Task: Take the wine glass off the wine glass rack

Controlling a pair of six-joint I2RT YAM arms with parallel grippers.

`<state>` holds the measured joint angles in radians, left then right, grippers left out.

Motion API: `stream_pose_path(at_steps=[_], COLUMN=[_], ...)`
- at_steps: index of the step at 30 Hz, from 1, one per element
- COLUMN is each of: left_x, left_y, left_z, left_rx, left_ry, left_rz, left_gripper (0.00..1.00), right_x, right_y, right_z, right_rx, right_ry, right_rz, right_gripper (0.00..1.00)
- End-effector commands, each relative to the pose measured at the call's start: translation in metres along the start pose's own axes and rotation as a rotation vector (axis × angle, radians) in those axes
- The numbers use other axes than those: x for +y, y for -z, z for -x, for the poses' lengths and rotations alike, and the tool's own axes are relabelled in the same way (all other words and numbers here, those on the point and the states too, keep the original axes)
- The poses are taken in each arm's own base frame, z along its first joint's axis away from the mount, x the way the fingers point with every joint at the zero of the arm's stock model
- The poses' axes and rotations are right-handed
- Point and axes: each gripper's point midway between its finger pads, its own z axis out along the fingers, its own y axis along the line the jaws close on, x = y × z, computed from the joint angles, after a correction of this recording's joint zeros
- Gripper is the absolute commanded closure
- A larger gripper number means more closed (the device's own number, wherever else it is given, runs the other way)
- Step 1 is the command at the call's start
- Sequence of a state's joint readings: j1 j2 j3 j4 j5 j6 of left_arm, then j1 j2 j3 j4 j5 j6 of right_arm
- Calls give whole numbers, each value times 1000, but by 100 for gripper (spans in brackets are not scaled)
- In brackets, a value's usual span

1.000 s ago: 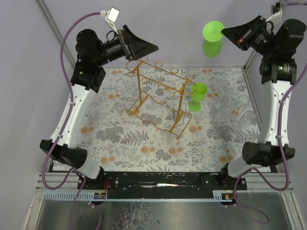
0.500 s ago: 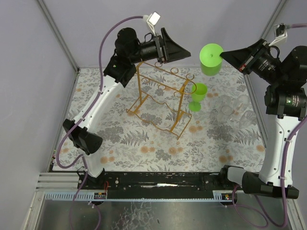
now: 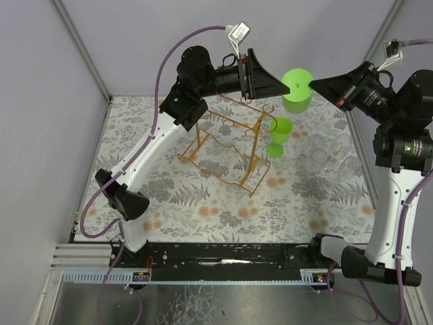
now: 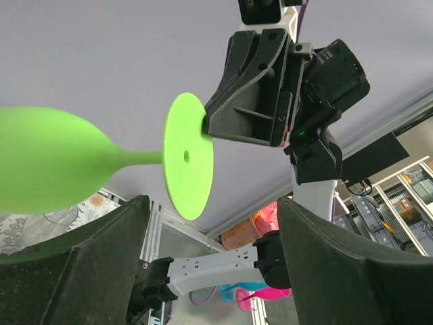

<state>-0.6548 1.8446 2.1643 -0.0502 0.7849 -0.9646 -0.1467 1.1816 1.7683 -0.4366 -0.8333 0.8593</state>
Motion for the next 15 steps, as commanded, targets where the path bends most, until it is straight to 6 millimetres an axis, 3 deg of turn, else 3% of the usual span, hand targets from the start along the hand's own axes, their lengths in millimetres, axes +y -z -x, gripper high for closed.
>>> stream_pose_path(at_steps=[1, 11, 15], left_x=[-19, -30, -35], left_y=[-5, -20, -22], left_z=[10, -6, -13], left_rx=[-35, 3, 22], left_ry=[-55, -37, -30], left_rz=[-67, -122, -137], left_gripper=[27, 36, 48], right_x=[20, 21, 21], right_y=[10, 19, 20], right_z=[-9, -24, -22], right_rx=[16, 21, 14], right_ry=[46, 43, 65], right_rz=[69, 82, 84], right_gripper=[100, 100, 100])
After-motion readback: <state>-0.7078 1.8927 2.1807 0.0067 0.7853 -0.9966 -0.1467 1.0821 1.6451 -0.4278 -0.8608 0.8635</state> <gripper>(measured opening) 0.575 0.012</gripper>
